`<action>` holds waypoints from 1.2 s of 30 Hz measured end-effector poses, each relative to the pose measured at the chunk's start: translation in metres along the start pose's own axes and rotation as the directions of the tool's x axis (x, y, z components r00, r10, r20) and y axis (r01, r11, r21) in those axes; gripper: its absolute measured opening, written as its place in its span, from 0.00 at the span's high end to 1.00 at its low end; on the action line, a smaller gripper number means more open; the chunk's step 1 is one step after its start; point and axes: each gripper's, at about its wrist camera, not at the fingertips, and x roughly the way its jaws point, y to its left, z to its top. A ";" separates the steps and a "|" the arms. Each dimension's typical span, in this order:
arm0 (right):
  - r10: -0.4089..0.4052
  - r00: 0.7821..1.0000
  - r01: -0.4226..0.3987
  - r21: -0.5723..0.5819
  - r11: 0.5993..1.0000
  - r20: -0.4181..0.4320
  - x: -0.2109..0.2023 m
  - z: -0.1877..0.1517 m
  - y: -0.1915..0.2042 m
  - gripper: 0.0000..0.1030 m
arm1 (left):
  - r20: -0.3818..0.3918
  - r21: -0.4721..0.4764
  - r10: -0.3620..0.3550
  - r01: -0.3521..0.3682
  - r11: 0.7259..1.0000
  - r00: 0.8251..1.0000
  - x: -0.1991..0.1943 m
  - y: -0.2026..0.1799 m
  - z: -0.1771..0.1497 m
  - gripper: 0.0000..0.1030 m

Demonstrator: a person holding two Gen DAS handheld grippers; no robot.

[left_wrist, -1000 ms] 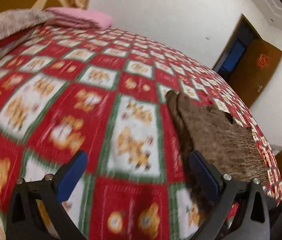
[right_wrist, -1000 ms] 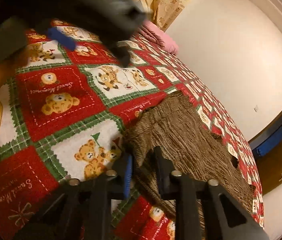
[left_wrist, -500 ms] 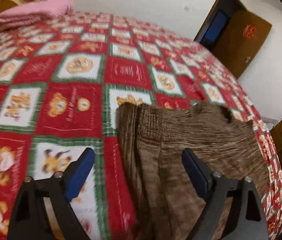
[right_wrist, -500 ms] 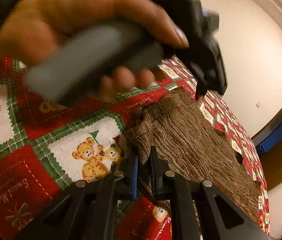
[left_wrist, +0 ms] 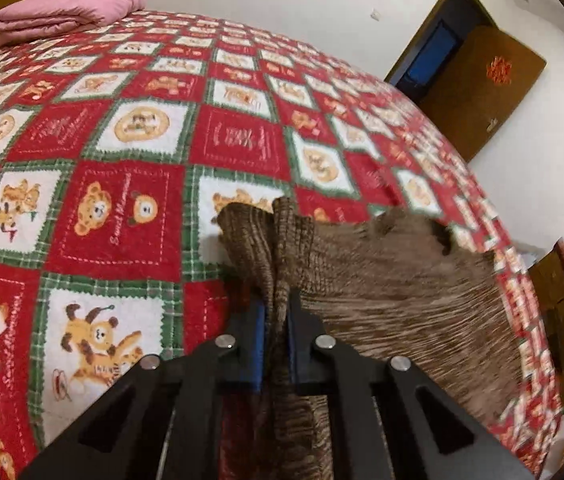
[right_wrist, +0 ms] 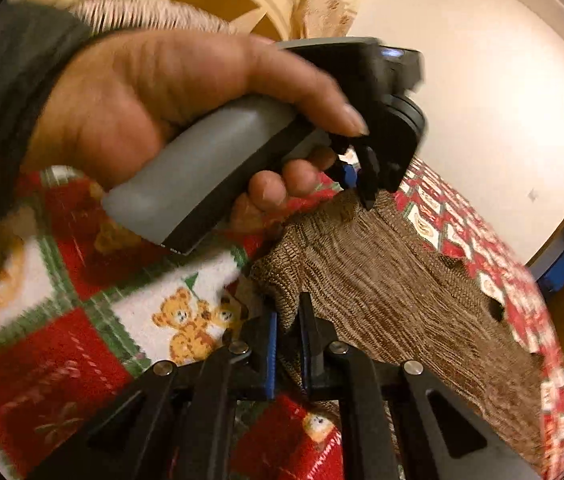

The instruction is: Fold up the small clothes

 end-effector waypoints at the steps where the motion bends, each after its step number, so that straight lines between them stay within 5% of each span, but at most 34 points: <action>1: 0.025 1.000 -0.025 0.034 0.999 0.009 -0.005 0.000 -0.006 0.92 | 0.001 -0.003 -0.008 0.008 1.000 1.000 -0.004 -0.001 0.001 0.91; 10: 0.166 0.976 -0.203 0.315 0.927 0.142 -0.047 -0.008 -0.069 0.92 | 0.060 -0.038 -0.128 0.131 0.991 0.990 -0.037 -0.027 0.019 0.91; 19: 0.122 0.958 -0.251 0.548 0.798 0.261 -0.093 -0.041 -0.147 0.92 | 0.108 0.054 -0.237 0.232 0.971 0.966 -0.047 -0.120 0.042 0.91; 28: 0.057 0.963 -0.238 0.726 0.645 0.265 -0.115 -0.107 -0.214 0.92 | 0.033 0.140 -0.271 0.264 0.954 0.962 0.007 -0.212 0.042 0.91; 36: 0.022 0.971 -0.220 0.848 0.483 0.239 -0.121 -0.170 -0.249 0.92 | -0.051 0.232 -0.231 0.236 0.944 0.972 0.056 -0.275 0.022 0.92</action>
